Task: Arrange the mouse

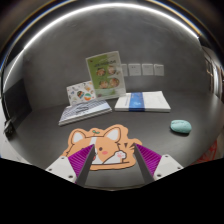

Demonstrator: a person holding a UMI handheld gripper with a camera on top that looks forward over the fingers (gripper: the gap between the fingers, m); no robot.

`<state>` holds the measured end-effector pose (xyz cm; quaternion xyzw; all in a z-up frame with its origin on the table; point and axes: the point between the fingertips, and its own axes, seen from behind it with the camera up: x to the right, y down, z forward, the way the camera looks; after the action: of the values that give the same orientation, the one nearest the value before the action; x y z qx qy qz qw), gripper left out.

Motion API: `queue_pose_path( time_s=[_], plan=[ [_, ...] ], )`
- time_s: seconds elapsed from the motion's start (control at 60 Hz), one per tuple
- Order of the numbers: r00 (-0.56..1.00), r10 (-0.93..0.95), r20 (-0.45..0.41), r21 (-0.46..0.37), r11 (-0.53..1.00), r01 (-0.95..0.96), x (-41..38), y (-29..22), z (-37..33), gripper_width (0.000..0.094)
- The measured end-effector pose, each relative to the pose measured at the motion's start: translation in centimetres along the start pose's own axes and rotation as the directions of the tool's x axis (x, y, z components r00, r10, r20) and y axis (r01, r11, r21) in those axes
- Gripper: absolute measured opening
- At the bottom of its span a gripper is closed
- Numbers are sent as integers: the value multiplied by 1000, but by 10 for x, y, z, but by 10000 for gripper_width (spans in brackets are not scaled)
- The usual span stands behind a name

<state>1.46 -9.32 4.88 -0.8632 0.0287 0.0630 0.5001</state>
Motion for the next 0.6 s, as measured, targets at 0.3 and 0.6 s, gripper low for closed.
queue_pose_path(
  time_s=[0.3,0.6],
  plan=[
    [982,-35,-186,-16,999,32,194,12,-24,812],
    [955,-136,-264,-53,991,127,405,-2,-15,806]
  ],
)
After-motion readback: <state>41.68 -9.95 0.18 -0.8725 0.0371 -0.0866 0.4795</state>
